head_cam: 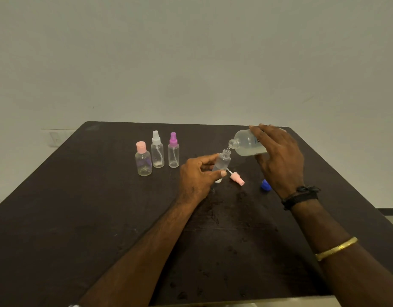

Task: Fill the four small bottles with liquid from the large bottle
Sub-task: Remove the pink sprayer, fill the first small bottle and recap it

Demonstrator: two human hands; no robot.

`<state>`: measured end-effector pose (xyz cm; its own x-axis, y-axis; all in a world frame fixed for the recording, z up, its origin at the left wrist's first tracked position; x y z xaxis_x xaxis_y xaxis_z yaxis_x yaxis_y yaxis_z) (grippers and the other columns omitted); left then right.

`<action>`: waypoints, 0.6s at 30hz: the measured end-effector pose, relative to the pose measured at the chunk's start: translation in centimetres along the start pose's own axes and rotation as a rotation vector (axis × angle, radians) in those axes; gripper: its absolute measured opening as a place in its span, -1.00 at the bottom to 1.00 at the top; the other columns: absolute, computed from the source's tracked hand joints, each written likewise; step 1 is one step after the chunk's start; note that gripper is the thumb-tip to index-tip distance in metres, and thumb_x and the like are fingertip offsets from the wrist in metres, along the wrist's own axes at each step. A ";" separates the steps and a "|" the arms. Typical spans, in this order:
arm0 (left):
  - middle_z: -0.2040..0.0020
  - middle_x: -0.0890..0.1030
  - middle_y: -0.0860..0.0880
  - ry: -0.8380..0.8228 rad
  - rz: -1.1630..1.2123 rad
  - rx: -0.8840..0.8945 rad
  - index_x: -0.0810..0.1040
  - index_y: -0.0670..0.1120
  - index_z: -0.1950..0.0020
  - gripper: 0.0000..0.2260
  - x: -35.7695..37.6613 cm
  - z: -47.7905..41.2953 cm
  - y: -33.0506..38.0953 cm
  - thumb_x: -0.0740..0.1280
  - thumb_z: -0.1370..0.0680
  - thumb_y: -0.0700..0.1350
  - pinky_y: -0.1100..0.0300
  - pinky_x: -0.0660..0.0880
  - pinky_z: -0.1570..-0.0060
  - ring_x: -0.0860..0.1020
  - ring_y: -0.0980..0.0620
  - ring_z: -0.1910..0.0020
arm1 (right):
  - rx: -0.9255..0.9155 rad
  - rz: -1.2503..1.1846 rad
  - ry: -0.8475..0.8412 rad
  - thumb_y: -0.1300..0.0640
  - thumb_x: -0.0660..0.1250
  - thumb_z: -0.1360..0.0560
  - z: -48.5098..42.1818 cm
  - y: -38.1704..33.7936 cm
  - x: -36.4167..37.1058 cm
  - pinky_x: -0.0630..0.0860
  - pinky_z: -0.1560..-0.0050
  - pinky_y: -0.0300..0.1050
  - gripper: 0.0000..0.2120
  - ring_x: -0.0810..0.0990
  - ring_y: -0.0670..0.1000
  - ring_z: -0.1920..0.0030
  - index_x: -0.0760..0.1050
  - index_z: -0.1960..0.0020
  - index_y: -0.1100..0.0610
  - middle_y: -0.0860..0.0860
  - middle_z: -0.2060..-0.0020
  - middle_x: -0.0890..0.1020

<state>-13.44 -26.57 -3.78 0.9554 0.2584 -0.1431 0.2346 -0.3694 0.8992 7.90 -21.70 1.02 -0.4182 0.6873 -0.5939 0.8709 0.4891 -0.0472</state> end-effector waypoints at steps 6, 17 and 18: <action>-0.10 0.73 0.02 -0.005 0.005 0.004 0.67 -0.06 -0.25 -0.57 0.0 0.0 0.1 0.59 -0.40 -0.21 0.10 0.65 -0.11 0.70 0.14 -0.04 | -0.008 0.004 0.008 0.26 0.51 -0.46 -0.1 0.0 -0.1 0.43 -0.40 0.13 -0.39 0.50 0.16 -0.41 0.47 -0.47 0.00 0.06 -0.38 0.58; -0.12 0.73 0.00 -0.006 0.001 -0.004 0.67 -0.09 -0.27 -0.56 0.0 -0.1 0.0 0.59 -0.40 -0.22 0.08 0.66 -0.11 0.70 0.13 -0.05 | -0.008 0.004 0.009 0.25 0.52 -0.46 0.0 -0.1 0.0 0.43 -0.40 0.14 -0.40 0.51 0.16 -0.41 0.49 -0.46 0.01 0.05 -0.38 0.58; -0.11 0.73 0.00 -0.006 0.003 -0.004 0.67 -0.09 -0.27 -0.56 0.0 -0.1 0.0 0.59 -0.40 -0.22 0.09 0.66 -0.11 0.70 0.13 -0.04 | -0.006 0.007 0.003 0.25 0.51 -0.46 0.0 -0.1 0.0 0.42 -0.41 0.13 -0.40 0.50 0.16 -0.41 0.48 -0.47 0.00 0.05 -0.38 0.58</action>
<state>-13.44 -26.52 -3.75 0.9572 0.2518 -0.1427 0.2308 -0.3665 0.9013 7.84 -21.73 0.98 -0.4133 0.6922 -0.5916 0.8721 0.4878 -0.0385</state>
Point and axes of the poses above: each hand's wrist, its own z-axis away from the middle knuckle, its own x-axis out of the palm, y = z × x, the point moved 1 cm from there along -z, towards the middle knuckle
